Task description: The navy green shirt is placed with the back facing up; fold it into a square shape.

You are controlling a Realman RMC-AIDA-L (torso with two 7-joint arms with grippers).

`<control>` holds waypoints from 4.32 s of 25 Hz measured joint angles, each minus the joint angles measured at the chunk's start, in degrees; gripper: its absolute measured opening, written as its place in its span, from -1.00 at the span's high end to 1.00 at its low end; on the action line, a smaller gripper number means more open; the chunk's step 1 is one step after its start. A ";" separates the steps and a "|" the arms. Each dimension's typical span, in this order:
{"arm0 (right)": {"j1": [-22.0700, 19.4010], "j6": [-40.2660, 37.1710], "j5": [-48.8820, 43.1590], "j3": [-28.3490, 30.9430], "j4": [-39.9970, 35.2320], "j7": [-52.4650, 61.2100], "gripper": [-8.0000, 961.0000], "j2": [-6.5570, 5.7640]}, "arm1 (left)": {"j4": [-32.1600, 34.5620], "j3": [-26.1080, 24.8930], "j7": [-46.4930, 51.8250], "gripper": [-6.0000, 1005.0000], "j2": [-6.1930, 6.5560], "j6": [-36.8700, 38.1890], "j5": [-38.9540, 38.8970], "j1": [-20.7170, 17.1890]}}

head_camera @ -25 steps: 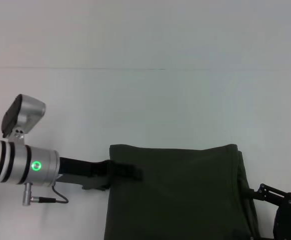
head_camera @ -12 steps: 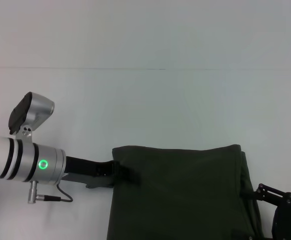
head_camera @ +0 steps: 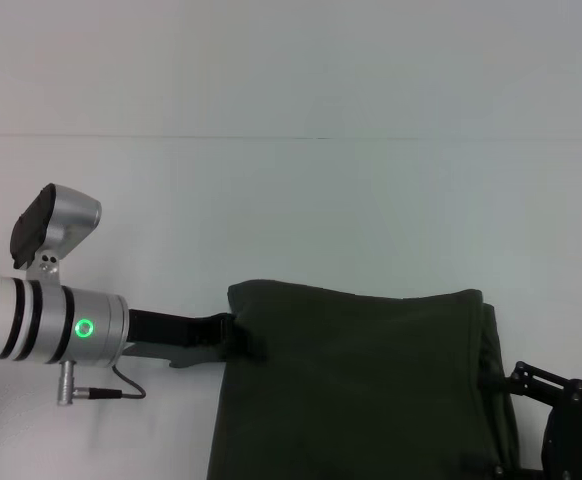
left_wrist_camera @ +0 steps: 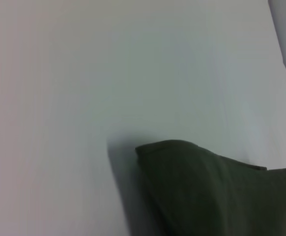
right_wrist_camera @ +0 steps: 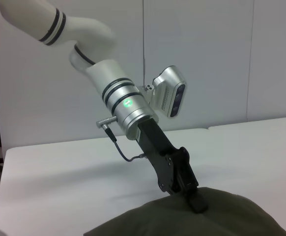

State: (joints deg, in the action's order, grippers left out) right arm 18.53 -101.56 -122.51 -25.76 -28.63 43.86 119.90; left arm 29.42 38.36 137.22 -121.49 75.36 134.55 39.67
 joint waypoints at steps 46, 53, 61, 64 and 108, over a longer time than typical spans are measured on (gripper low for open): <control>1.96 1.15 4.15 0.65 3.34 0.24 -0.83 0.08 | 8.26 -19.09 -33.31 -0.20 0.55 13.63 -10.66 -11.53; 3.43 6.15 6.37 0.26 6.66 -0.07 -0.83 0.14 | 8.93 -19.33 -60.37 -0.71 -1.50 26.00 -13.66 -15.38; 2.37 8.22 5.91 -0.21 9.45 -3.65 -0.83 0.21 | 11.40 -19.00 -72.62 -0.86 -2.52 29.81 -11.64 -21.73; 1.02 9.29 5.90 0.04 9.61 -4.65 -0.83 0.23 | 11.92 -19.64 -74.10 -0.86 -2.59 29.22 -10.24 -23.11; 0.50 10.59 6.32 0.53 10.26 -5.88 -0.83 0.15 | 10.48 -19.64 -75.97 -0.86 -2.79 26.85 -9.83 -23.32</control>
State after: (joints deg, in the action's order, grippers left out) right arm 19.03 -90.97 -116.19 -25.23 -18.37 37.98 120.05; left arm 39.90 18.73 61.26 -124.27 102.20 124.72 16.34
